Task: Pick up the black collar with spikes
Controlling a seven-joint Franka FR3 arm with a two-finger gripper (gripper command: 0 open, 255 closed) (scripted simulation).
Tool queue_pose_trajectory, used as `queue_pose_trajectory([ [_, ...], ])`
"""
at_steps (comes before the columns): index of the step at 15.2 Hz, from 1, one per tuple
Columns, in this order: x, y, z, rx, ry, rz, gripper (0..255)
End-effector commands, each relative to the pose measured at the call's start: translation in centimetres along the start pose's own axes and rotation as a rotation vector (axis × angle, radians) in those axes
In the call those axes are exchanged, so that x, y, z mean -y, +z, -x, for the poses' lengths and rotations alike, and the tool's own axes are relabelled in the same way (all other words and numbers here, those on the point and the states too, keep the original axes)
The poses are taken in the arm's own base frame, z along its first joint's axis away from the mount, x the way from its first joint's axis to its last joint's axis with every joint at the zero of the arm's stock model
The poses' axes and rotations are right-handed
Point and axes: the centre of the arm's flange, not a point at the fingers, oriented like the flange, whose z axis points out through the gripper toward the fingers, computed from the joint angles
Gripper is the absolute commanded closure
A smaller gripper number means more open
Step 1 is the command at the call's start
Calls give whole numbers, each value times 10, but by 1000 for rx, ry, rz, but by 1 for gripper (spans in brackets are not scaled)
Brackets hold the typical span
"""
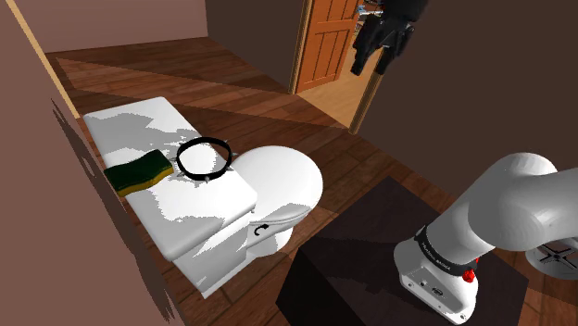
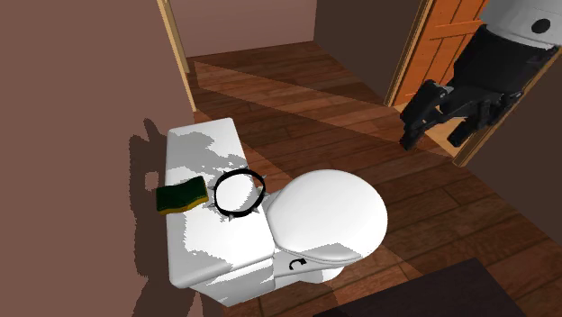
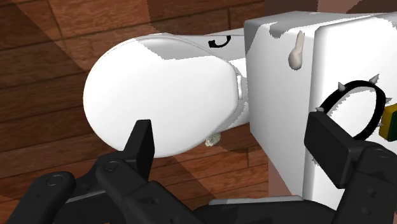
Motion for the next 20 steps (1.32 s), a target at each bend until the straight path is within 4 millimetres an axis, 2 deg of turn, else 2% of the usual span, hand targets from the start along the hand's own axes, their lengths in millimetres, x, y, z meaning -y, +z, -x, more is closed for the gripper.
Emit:
queue_pose_trajectory([
  [1, 17, 16, -12, 4, 1, 8, 0],
  [20, 181, 183, -129, 50, 3, 90, 0],
])
